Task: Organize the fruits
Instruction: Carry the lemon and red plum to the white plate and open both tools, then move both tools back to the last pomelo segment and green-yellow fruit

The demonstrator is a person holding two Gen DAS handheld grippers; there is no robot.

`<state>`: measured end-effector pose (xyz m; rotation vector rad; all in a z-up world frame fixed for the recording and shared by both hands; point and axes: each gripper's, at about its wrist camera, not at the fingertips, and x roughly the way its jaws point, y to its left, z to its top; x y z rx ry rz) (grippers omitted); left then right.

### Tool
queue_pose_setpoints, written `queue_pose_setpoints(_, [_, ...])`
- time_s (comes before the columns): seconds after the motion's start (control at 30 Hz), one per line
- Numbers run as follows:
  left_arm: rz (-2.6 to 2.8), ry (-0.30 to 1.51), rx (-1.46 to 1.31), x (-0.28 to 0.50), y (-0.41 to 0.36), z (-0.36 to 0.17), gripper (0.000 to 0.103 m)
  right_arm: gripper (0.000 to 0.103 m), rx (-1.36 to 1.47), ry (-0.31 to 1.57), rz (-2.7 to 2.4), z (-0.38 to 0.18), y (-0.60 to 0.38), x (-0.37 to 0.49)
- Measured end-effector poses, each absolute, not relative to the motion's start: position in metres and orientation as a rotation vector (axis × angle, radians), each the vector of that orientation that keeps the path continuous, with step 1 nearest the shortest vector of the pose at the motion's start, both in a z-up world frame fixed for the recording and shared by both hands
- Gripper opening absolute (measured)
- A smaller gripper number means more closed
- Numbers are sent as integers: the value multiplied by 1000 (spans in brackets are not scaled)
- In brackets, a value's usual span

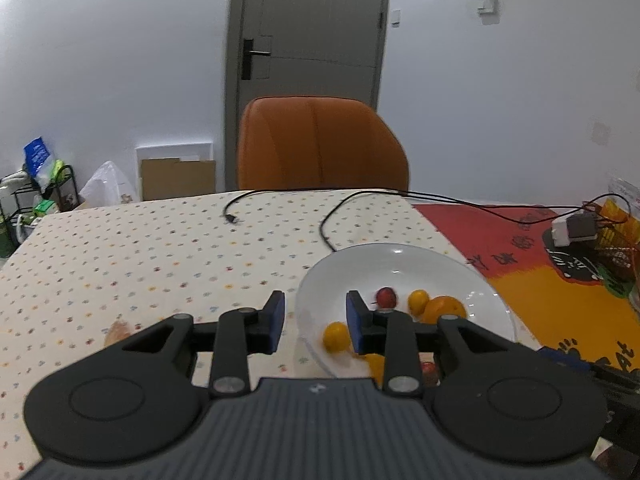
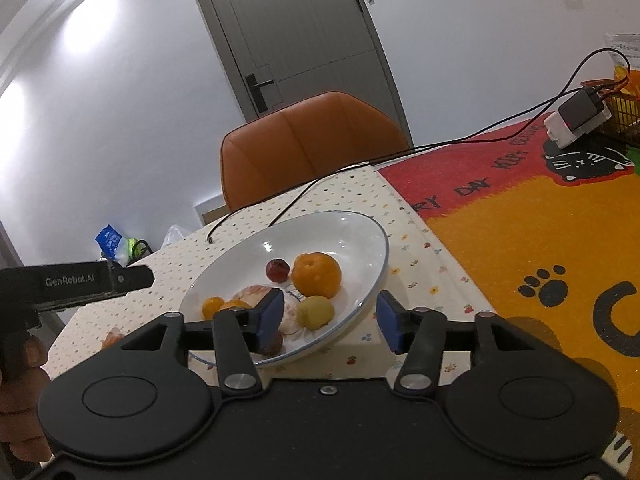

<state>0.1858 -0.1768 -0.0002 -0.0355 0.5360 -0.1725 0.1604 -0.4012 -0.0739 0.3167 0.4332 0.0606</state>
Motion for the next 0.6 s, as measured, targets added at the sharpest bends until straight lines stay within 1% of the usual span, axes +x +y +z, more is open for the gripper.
queue_pose_setpoints(0.03, [-160, 542, -38, 186, -174, -1, 33, 55, 316, 434, 62, -74, -400, 160])
queue_pose_setpoints(0.13, [-126, 550, -52, 185, -162, 0, 41, 56, 311, 436, 72, -72, -395, 160])
queue_pose_setpoints(0.2, [-110, 545, -57, 183, -156, 1, 49, 59, 307, 434, 78, -71, -392, 159])
queue_pose_setpoints(0.37, [-70, 537, -72, 179, -140, 3, 57, 64, 301, 433, 92, -68, -384, 158])
queue_pose_setpoints(0.53, [-37, 537, -82, 174, -125, 3, 64, 71, 282, 437, 116, -66, -371, 157])
queue_pose_setpoints(0.6, [-22, 542, -93, 172, -117, 2, 69, 74, 272, 436, 128, -64, -365, 157])
